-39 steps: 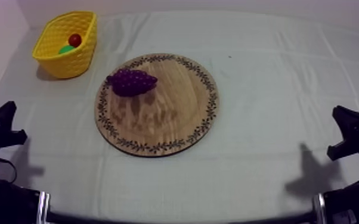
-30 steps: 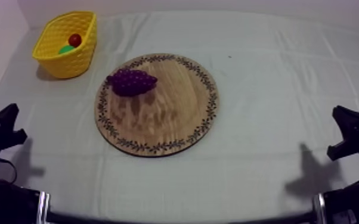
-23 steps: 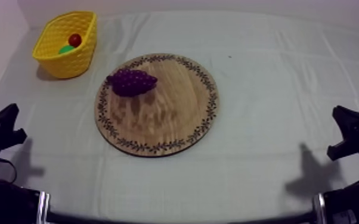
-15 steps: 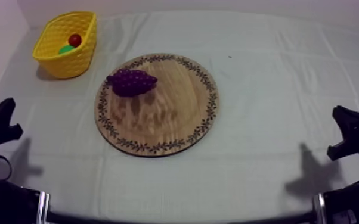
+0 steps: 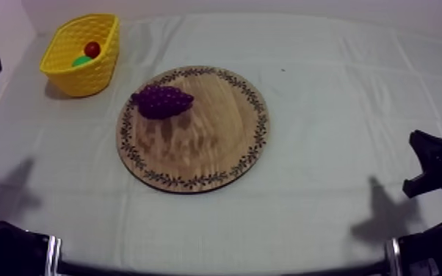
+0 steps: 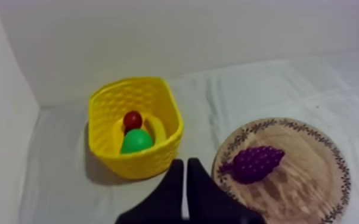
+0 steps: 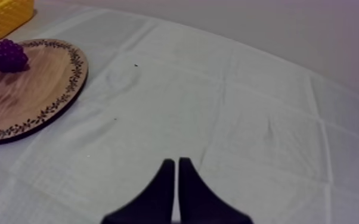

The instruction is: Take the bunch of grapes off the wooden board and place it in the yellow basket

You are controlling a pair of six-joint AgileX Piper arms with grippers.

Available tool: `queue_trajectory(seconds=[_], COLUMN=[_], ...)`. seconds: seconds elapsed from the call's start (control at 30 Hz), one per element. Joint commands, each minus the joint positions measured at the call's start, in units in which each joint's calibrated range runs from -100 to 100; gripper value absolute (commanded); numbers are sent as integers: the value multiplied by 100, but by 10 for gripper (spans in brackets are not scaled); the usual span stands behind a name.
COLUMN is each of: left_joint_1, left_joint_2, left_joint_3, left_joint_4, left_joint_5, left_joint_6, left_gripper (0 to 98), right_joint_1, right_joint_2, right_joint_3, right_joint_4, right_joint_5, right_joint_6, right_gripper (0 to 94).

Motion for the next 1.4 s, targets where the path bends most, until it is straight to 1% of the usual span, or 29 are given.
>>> queue_trajectory(seconds=[0.0,0.2,0.4,0.53,0.6,0.7,0.83,0.9,1.03,1.23,1.27,1.3,1.37], left_joint_1=[163,720,1102,1289,1382,1520,1654,1693,1722,1711,1711,1710,1710], left_joint_2=[989,2519,4073,5014,5452,6051,6718,6977,7326,7515,7524,7528,7523], left_joint_3=[-1585,-2828,-3732,-4104,-4210,-4269,-4172,-4084,-3928,-3809,-3804,-3800,-3820], left_joint_4=[-31,-309,-547,-706,-818,-990,-1160,-1208,-1242,-1216,-1207,-1209,-1223], left_joint_5=[336,835,1179,1244,1248,1244,1221,1212,1192,1166,1166,1169,1208], left_joint_6=[0,22,24,33,69,134,162,156,125,44,13,19,96], left_gripper=[0,0,0,0,0,0,0,0,0,6,28,70,220], right_joint_1=[-2,-2,-2,-2,-2,-2,-2,-2,-2,-2,-2,-2,-2], right_joint_2=[-1,-1,-1,-1,-1,-1,-1,-1,-1,-1,-1,-1,-1], right_joint_3=[-3,-3,-3,-3,-3,-3,-3,-3,-3,-3,-3,-3,-3], right_joint_4=[1,1,1,1,1,1,1,1,1,1,1,1,1], right_joint_5=[-3,-3,-3,-3,-3,-3,-3,-3,-3,-3,-3,-3,-3], right_joint_6=[-1,-1,-1,-1,-1,-1,-1,-1,-1,-1,-1,-1,-1], right_gripper=[4,4,4,4,4,4,4,4,4,4,4,4,4])
